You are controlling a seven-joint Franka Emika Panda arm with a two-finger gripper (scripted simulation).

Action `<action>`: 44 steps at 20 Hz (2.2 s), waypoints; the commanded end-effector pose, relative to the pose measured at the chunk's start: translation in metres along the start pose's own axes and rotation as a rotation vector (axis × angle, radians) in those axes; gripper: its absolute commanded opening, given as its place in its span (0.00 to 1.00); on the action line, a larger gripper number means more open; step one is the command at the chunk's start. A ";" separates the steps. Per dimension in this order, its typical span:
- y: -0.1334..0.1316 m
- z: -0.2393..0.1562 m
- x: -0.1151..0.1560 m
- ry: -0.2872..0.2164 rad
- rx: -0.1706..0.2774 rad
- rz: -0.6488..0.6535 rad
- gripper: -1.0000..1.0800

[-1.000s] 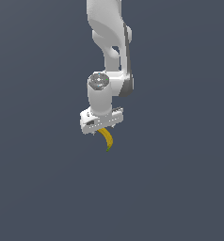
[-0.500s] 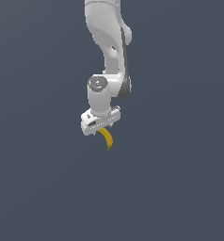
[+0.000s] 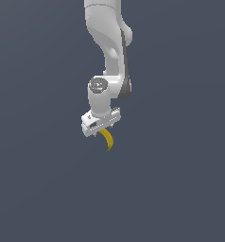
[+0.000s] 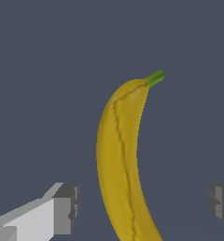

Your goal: Pick up the object and move it to a goal position.

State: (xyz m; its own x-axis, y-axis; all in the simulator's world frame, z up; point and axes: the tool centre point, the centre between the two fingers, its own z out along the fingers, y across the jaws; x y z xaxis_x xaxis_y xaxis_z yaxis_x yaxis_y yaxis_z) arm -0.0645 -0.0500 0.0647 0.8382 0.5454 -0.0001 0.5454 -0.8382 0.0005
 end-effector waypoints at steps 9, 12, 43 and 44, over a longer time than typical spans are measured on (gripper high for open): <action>-0.001 0.041 -0.001 0.000 0.000 -0.005 0.96; -0.001 0.046 -0.001 0.000 0.000 -0.005 0.96; -0.118 -0.001 0.039 0.000 0.000 -0.006 0.00; -0.124 -0.003 0.041 0.000 0.000 -0.006 0.00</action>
State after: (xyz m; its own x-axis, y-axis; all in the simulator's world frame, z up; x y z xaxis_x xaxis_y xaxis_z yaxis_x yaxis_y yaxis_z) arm -0.0957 0.0659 0.0629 0.8341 0.5516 -0.0015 0.5516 -0.8341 -0.0003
